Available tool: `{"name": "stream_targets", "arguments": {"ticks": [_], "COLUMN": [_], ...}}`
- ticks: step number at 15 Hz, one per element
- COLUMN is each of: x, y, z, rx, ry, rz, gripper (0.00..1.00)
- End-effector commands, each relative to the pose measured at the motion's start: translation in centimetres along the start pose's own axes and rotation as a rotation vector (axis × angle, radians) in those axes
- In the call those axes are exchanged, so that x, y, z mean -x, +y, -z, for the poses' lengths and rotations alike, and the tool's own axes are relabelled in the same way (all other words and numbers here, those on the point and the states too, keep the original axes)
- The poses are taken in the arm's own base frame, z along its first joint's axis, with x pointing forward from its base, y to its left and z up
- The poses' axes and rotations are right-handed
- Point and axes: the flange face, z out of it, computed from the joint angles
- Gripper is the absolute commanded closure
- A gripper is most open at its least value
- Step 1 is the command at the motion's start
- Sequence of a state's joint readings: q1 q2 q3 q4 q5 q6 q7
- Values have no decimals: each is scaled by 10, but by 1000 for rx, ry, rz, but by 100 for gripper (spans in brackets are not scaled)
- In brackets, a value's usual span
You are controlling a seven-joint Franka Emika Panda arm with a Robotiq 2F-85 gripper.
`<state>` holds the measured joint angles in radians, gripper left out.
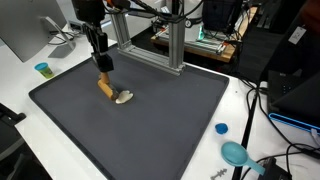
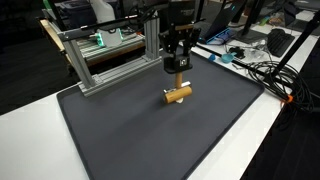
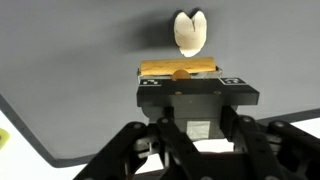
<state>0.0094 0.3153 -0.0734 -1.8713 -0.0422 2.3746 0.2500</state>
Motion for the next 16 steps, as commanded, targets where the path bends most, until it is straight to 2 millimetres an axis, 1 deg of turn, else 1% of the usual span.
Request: {"name": "stream_targets", "arguments": {"ticks": [1, 4, 6, 8, 9, 12, 16], "x": [19, 23, 22, 21, 22, 28, 29], "y": [-12, -25, -30, -32, -30, -27, -26], "z": [-2, -20, -32, -46, -48, -43, -36], "rx": [-31, -29, -20, 9, 33, 48, 53], "ry": [-27, -31, -24, -50, -82, -151, -192], "rz": [58, 54, 52, 58, 77, 129, 175], "gripper": [79, 79, 79, 79, 79, 79, 79]}}
